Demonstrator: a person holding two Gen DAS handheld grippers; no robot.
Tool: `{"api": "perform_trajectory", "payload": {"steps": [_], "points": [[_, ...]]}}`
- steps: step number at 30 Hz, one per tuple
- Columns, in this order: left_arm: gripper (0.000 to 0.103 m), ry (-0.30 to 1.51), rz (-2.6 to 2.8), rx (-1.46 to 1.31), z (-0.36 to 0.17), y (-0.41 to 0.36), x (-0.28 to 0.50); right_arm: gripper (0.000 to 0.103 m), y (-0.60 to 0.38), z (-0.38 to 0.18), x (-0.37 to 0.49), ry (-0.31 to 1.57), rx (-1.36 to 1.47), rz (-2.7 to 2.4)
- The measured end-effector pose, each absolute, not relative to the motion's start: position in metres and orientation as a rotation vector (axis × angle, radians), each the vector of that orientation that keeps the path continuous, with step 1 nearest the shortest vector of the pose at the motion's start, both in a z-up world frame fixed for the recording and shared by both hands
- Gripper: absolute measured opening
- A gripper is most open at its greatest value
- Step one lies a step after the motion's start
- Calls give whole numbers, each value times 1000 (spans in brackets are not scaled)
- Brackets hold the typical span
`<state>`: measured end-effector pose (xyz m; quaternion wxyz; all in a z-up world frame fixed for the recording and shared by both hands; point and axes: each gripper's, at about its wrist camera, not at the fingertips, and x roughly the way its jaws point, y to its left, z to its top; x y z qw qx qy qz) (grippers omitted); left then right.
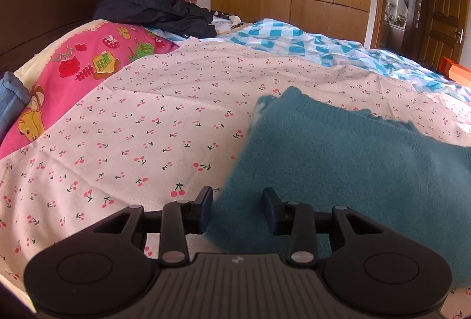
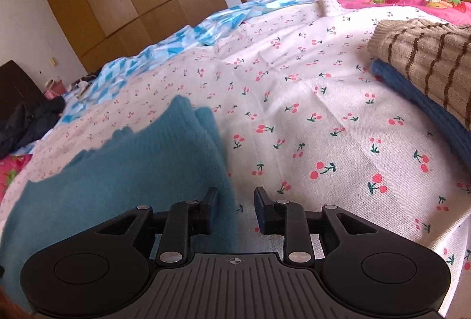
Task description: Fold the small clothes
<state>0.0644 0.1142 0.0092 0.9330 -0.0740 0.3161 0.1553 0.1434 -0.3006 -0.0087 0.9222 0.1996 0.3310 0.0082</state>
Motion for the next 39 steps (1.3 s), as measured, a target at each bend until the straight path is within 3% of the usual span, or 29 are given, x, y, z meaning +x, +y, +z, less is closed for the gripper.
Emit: {"api": "perform_trajectory", "payload": {"steps": [22,39], "points": [[42,522,158,-86,39,55,25,32,-313,-11,148,727,474,33],[45,513,-330,334,21,-108,10,42,-356,-11,156,760,687,105]]}}
